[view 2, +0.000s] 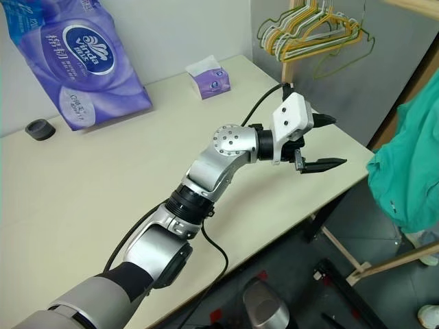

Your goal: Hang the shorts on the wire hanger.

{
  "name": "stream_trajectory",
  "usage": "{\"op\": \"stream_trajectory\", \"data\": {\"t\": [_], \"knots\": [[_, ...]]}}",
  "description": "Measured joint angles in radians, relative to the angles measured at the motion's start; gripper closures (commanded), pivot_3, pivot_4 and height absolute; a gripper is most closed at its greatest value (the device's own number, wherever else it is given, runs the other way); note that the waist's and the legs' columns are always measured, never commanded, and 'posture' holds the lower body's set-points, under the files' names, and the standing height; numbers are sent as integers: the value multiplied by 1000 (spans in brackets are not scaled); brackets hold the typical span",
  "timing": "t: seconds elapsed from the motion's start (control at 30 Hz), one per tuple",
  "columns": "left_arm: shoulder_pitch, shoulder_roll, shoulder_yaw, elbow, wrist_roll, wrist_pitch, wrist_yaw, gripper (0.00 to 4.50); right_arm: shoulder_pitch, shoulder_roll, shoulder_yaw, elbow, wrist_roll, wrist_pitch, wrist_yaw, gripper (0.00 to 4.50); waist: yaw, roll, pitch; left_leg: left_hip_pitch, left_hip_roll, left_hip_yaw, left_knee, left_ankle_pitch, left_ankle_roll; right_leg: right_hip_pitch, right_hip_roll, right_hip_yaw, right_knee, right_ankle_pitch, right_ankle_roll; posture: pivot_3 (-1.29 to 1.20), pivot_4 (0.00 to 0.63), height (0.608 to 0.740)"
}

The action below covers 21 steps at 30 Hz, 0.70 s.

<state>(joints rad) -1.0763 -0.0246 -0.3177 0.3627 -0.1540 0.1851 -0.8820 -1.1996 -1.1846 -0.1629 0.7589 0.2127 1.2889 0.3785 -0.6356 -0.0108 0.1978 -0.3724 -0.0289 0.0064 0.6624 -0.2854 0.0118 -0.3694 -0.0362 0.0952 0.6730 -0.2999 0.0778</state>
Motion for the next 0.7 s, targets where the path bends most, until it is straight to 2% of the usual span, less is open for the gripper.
{"op": "stream_trajectory", "data": {"t": [0.2,0.3,0.5,0.7], "knots": [[0,-3,0,0,2,0,0,14,-26,-16,104,145,-67,-38,87,4500,1,-1,0,0,0,1,0,0,0,0,0,1,-1,1,1,-612,208,740],[0,-8,0,0,7,0,3,14,-25,-16,109,181,-78,-46,112,4500,0,-1,1,1,0,2,0,0,0,0,0,1,-1,1,1,-599,209,740],[0,-5,0,0,23,-1,6,14,-7,-15,107,188,-82,-52,146,4500,2,-3,2,3,0,4,0,-1,1,2,0,1,-1,1,2,-592,207,740],[0,-8,0,0,22,3,3,14,43,-16,104,124,-73,21,189,4500,3,-4,3,3,0,4,0,-1,1,2,0,1,-2,2,4,-592,214,740]]}}
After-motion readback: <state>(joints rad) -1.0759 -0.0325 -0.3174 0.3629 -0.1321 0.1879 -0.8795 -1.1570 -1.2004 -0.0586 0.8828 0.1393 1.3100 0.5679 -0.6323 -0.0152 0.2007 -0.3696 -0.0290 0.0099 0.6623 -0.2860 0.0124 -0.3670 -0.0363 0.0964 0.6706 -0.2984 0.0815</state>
